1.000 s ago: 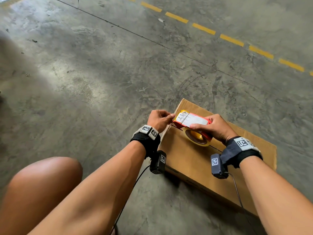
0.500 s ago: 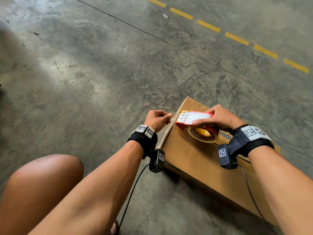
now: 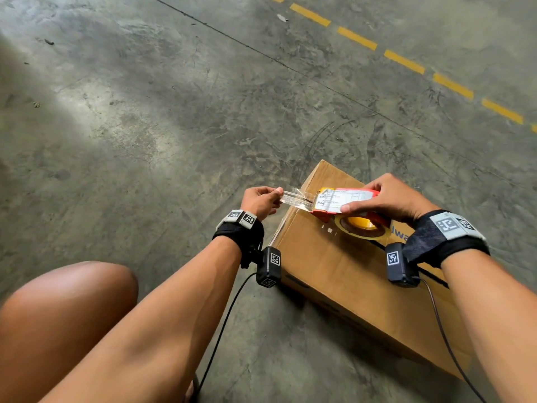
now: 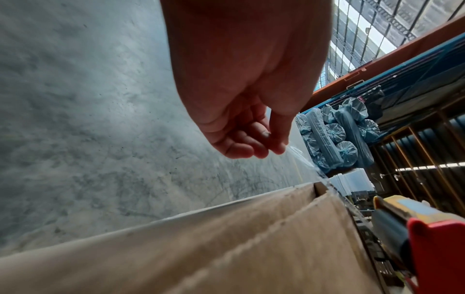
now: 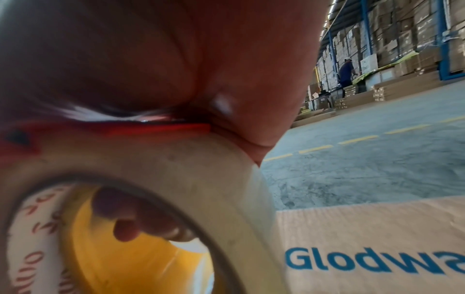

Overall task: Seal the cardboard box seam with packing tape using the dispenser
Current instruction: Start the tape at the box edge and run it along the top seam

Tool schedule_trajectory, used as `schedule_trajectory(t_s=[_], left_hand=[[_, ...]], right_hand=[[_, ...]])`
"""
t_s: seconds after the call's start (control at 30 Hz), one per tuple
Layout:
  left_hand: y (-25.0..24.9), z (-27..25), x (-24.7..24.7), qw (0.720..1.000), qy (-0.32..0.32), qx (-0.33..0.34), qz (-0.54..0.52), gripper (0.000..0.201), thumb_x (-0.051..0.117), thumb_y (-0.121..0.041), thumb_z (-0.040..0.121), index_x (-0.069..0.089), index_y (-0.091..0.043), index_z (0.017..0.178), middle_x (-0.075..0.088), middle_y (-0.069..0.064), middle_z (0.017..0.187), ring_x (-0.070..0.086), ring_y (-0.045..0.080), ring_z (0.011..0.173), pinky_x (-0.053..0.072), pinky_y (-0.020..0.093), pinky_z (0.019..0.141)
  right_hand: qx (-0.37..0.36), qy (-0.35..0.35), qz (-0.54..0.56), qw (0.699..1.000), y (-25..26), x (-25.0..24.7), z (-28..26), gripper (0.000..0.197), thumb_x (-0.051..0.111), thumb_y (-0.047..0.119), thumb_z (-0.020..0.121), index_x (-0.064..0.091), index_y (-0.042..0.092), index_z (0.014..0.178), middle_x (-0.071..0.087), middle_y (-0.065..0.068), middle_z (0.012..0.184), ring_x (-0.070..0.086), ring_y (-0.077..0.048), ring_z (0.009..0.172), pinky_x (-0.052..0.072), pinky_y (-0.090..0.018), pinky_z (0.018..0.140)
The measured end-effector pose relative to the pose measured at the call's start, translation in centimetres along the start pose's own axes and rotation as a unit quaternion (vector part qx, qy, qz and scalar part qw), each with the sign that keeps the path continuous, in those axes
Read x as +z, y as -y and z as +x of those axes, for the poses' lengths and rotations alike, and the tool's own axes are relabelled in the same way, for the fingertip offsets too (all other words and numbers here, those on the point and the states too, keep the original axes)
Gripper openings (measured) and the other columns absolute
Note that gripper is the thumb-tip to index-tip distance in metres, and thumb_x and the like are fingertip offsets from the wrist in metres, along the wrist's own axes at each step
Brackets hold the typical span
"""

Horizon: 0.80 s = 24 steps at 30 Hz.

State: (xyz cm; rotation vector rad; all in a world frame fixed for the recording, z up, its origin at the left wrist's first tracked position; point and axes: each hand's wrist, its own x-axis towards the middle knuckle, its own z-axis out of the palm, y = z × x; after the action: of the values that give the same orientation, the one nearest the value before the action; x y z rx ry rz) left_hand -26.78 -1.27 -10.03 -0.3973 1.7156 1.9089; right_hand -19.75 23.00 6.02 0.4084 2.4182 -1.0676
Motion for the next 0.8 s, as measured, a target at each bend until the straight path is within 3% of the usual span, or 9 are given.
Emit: schedule_trajectory(t_s=[0.07,0.13,0.2,0.3,0.37,0.5,0.63,0.73,0.8], left_hand=[[0.0,0.1,0.3,1.0,0.006,-0.008,0.007,0.018,0.069,-0.021,0.093,0.067,-0.011,0.078,0.066,0.001,0.069,0.063,0.011,0.058,0.05,0.026,0.058],[0.1,0.1,0.4,1.0,0.014,-0.022,0.002,0.017,0.065,-0.021,0.096,0.063,-0.012,0.082,0.066,0.003,0.072,0.068,0.014,0.062,0.056,0.028,0.06],[0.3,0.2,0.4,0.999,0.021,-0.032,-0.004,0.015,0.062,-0.02,0.098,0.061,-0.01,0.087,0.065,0.005,0.075,0.072,0.018,0.066,0.058,0.031,0.064],[0.7,0.2,0.3,0.999,0.019,-0.045,-0.009,0.014,0.061,-0.02,0.099,0.059,-0.008,0.092,0.061,0.005,0.073,0.071,0.019,0.061,0.058,0.03,0.058],[1.1,0.3,0.3,0.999,0.012,-0.047,0.011,0.017,0.062,-0.022,0.098,0.06,-0.01,0.087,0.061,0.004,0.072,0.068,0.016,0.058,0.056,0.027,0.053],[1.4,1.0,0.7,0.996,-0.008,-0.036,0.084,0.022,0.066,-0.025,0.096,0.062,-0.014,0.078,0.063,0.002,0.071,0.06,0.013,0.061,0.051,0.026,0.055],[1.5,1.1,1.1,0.986,0.007,-0.029,0.165,0.025,0.067,-0.023,0.095,0.062,-0.01,0.074,0.062,0.003,0.067,0.056,0.013,0.058,0.05,0.024,0.053],[1.7,1.1,1.4,0.975,0.029,-0.028,0.218,0.026,0.07,-0.025,0.093,0.064,-0.007,0.076,0.063,0.004,0.065,0.055,0.012,0.053,0.051,0.022,0.051],[1.8,1.2,1.6,0.969,0.041,-0.038,0.239,0.027,0.071,-0.027,0.092,0.067,-0.003,0.079,0.064,0.007,0.067,0.057,0.014,0.051,0.057,0.027,0.056]], right_hand=[[0.004,0.0,0.0,1.0,-0.3,0.4,0.0,0.016,0.095,0.029,0.07,0.08,0.027,0.074,0.08,0.005,0.074,0.066,-0.014,0.076,0.051,-0.02,0.064],[0.012,-0.009,0.001,1.0,-0.8,0.8,0.2,0.022,0.096,0.028,0.07,0.084,0.017,0.085,0.082,-0.013,0.087,0.066,-0.017,0.078,0.05,-0.027,0.069],[0.014,-0.017,0.006,1.0,-1.4,1.1,0.4,0.035,0.096,0.027,0.07,0.085,0.005,0.095,0.081,-0.023,0.099,0.066,-0.018,0.08,0.049,-0.031,0.073],[0.02,-0.015,0.012,1.0,-2.1,1.8,0.5,0.041,0.095,0.028,0.069,0.084,0.002,0.098,0.081,-0.021,0.099,0.067,-0.017,0.077,0.05,-0.028,0.069],[0.021,-0.012,0.013,1.0,-2.5,2.1,0.5,0.04,0.095,0.029,0.069,0.084,0.003,0.097,0.082,-0.017,0.098,0.068,-0.015,0.075,0.05,-0.025,0.066],[0.021,-0.014,0.015,1.0,-2.9,2.3,0.7,0.039,0.095,0.03,0.07,0.084,0.005,0.097,0.083,-0.011,0.094,0.069,-0.014,0.076,0.052,-0.026,0.069],[0.021,-0.008,0.018,1.0,-3.1,2.3,0.8,0.039,0.096,0.031,0.068,0.084,0.007,0.097,0.083,-0.003,0.085,0.068,-0.003,0.065,0.051,-0.016,0.062],[0.018,-0.009,0.014,1.0,-3.1,2.3,0.8,0.042,0.096,0.032,0.068,0.084,0.007,0.099,0.084,-0.008,0.092,0.069,-0.008,0.071,0.052,-0.022,0.067],[0.019,-0.007,0.011,1.0,-3.1,2.2,0.9,0.043,0.095,0.032,0.07,0.084,0.006,0.102,0.083,-0.007,0.095,0.071,-0.012,0.077,0.053,-0.025,0.071]])
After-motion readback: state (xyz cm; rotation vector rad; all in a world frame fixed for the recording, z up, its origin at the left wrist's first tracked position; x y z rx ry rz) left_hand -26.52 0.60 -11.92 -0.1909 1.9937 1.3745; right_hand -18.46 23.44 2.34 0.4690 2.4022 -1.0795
